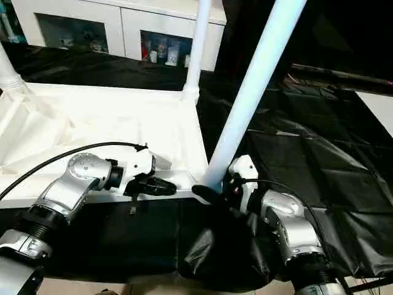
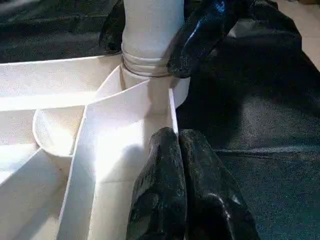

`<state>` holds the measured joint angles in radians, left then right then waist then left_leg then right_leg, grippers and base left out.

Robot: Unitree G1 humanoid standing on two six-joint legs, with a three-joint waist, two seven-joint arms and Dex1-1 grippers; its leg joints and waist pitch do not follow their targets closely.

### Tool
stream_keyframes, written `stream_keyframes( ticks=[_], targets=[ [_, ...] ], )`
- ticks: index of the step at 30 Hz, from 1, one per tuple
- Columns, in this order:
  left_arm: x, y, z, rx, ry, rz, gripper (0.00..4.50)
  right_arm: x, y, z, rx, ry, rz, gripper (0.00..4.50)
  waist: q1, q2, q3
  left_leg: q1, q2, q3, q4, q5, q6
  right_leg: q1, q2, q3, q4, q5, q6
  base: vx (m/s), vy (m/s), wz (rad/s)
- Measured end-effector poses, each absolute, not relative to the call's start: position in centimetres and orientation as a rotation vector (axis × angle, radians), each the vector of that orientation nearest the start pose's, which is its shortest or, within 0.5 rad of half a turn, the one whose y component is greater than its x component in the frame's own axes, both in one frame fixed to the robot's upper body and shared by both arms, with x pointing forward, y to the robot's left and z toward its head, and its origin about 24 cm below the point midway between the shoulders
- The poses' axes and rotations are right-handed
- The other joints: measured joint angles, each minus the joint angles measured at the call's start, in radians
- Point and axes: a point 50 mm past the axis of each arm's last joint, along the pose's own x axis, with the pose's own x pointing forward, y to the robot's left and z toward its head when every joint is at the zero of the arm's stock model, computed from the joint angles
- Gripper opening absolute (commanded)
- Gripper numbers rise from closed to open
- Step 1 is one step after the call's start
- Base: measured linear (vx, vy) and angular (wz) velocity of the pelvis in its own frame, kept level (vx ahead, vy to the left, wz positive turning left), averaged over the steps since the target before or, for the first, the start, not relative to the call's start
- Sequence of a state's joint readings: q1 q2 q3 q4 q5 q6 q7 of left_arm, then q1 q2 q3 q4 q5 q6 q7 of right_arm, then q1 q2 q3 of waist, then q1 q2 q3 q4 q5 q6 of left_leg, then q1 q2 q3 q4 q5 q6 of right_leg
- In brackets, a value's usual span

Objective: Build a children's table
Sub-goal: Rotate leg to tighten

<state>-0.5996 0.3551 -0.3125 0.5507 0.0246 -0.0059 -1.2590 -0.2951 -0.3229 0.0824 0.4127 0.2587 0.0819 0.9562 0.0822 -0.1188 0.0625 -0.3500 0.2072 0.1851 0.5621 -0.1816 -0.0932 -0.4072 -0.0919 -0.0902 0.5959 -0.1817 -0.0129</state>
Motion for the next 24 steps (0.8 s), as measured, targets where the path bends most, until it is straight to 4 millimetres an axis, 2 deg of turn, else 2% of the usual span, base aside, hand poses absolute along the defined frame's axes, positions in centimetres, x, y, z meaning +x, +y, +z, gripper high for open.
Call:
stream_keyframes(
  ticks=[1,5,7,18,20,24],
  targets=[
    [31.29,11.74,6.22,0.478,0.34,-1.453,0.25,28.38,-16.02,2.84,0.012,0.242,0.977,3.39,0.001,0.0,0.0,0.0,0.0,0.0,0.0,0.0,0.0,0.0,0.0,0.0,0.0,0.0,0.0,0.0,0.0,0.0],
    [31.41,11.64,6.24,0.471,0.37,-1.451,0.4,28.41,-16.01,2.82,-0.003,0.242,0.971,3.34,0.002,-0.001,0.0,0.0,0.0,0.0,0.001,0.0,0.0,0.0,0.0,0.0,0.001,0.0,0.0,0.0,0.0,0.0],
    [31.49,11.5,6.3,0.491,0.378,-1.454,0.72,28.42,-16.04,2.82,-0.005,0.242,0.969,3.34,0.003,-0.001,0.0,0.0,0.0,0.0,0.001,0.0,0.0,0.0,0.0,0.0,0.001,0.0,0.0,0.0,0.0,0.0],
    [31.65,11.14,6.22,0.573,0.407,-1.464,0.72,28.4,-16.11,2.73,-0.014,0.249,0.961,3.34,0.006,0.0,-0.001,0.001,0.0,0.0,0.001,0.0,0.0,0.004,0.0,0.0,0.001,0.0,0.0,0.0,0.0,0.0],
    [31.81,11.1,6.29,0.576,0.424,-1.455,0.37,28.4,-16.11,2.72,-0.015,0.249,0.959,3.34,0.006,0.0,-0.001,0.001,0.0,0.0,0.002,0.0,0.0,0.004,0.0,0.0,0.002,0.0,0.0,0.0,0.0,0.0],
    [31.99,10.97,6.31,0.573,0.442,-1.446,0.24,28.42,-16.16,2.7,-0.018,0.25,0.952,3.34,0.008,0.001,-0.002,0.001,0.0,0.0,0.003,0.0,0.0,0.004,0.0,0.0,0.004,0.0,0.0,0.0,0.0,0.0]
  ],
)
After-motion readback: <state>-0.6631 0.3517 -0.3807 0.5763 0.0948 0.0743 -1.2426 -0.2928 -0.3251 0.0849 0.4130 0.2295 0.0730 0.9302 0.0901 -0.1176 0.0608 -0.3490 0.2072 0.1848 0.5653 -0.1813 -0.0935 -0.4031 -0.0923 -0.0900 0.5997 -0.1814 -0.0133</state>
